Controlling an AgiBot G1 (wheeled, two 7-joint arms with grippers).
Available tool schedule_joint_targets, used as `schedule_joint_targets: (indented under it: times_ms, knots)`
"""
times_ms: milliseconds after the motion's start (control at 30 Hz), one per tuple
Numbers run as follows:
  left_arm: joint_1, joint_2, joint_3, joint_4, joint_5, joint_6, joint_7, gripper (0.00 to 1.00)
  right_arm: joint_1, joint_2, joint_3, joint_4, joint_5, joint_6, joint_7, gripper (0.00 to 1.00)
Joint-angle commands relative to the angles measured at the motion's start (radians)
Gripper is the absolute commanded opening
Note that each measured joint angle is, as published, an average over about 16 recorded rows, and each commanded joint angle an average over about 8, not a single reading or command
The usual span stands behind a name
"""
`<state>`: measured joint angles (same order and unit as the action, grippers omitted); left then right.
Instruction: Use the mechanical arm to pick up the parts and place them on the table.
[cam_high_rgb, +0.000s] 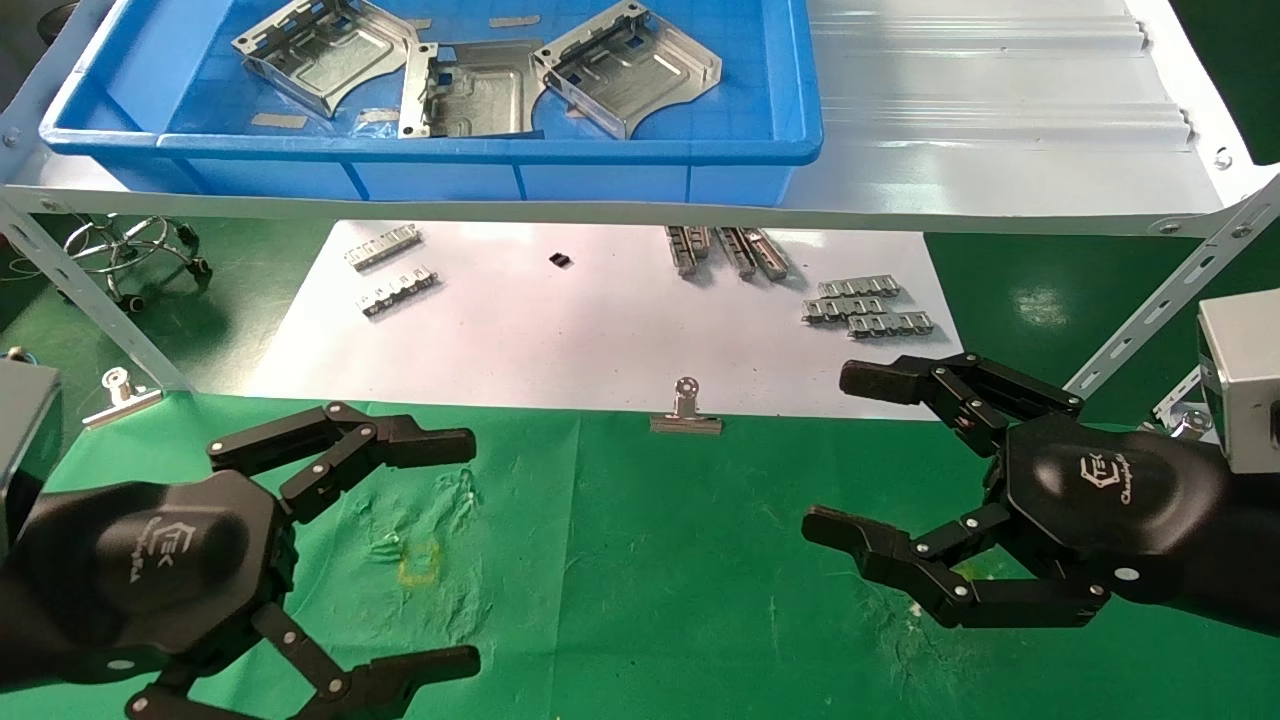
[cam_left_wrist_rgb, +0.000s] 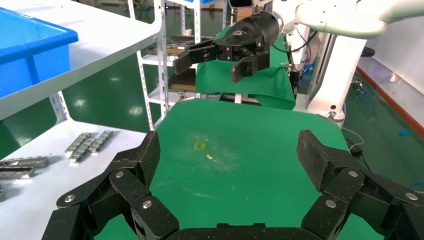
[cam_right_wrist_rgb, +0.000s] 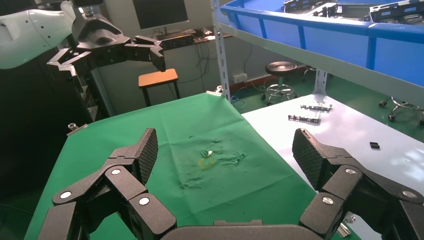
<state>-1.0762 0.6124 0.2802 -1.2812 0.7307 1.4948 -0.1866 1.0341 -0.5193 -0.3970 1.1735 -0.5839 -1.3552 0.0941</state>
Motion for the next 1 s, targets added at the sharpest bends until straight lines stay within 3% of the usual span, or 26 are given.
schedule_joint_targets:
  times_ms: [33,300,333,533,600,1000]
  knots:
    - [0.000,0.000,0.000,0.000,0.000,0.000,0.000,1.00,0.000,0.000,0.000,0.000,0.000,0.000,0.000,1.00]
    - [0.000,0.000,0.000,0.000,0.000,0.000,0.000,1.00,0.000,0.000,0.000,0.000,0.000,0.000,0.000,0.97]
    - [0.000,0.000,0.000,0.000,0.000,0.000,0.000,1.00,0.000,0.000,0.000,0.000,0.000,0.000,0.000,0.90]
    - [0.000,0.000,0.000,0.000,0.000,-0.001,-0.001,1.00,0.000,0.000,0.000,0.000,0.000,0.000,0.000,0.15]
    - [0.001,0.001,0.000,0.002,0.000,-0.004,-0.003,1.00,0.000,0.000,0.000,0.000,0.000,0.000,0.000,0.00]
    - [-0.003,0.043,-0.010,0.000,0.011,-0.146,-0.037,1.00,0.000,0.000,0.000,0.000,0.000,0.000,0.000,0.00]
